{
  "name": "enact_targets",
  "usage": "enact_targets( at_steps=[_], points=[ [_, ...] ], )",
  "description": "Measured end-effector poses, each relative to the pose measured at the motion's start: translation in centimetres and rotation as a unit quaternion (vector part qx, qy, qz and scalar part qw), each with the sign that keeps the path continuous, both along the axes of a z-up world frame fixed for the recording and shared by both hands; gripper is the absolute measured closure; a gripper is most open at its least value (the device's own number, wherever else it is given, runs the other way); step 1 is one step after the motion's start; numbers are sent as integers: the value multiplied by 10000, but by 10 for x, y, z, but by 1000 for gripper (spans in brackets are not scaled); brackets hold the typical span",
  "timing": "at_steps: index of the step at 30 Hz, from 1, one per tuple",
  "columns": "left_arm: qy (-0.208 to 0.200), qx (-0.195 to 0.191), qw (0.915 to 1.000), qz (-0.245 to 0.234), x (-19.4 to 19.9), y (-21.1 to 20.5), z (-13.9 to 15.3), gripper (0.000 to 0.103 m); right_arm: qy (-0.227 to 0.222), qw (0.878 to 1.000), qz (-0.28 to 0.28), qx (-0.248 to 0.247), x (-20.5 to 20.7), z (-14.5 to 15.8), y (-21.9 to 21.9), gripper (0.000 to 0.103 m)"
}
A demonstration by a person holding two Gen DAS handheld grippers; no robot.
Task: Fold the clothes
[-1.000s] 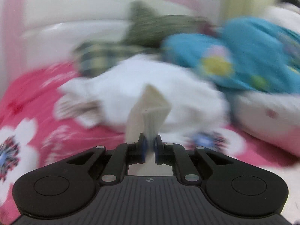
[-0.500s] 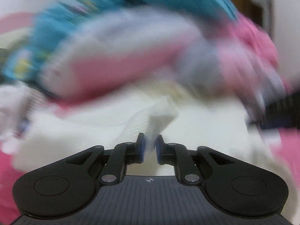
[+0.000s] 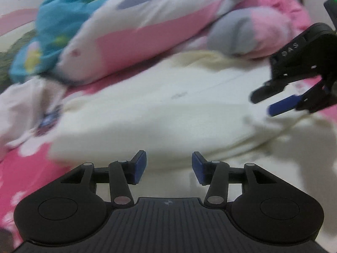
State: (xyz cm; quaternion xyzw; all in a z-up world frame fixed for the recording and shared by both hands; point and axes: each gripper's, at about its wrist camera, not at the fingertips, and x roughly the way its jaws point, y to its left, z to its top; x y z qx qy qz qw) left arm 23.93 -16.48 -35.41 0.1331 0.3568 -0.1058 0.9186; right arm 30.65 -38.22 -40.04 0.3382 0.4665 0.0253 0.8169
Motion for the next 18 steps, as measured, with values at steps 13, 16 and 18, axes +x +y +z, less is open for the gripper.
enact_targets(
  at_steps=[13,16,18],
  points=[
    [622,-497,9870,1399,16,75,-14,54,-517,9899,765,-1074,13,30,55,96],
    [670,-586,9860,1411,18,80,-13,54,-808,9835,534,-1529,8,62,34,96],
    [686,-632,9852,1438,15,84,-13,54,-799,9808,372,-1738,9,73,15,96]
  ],
)
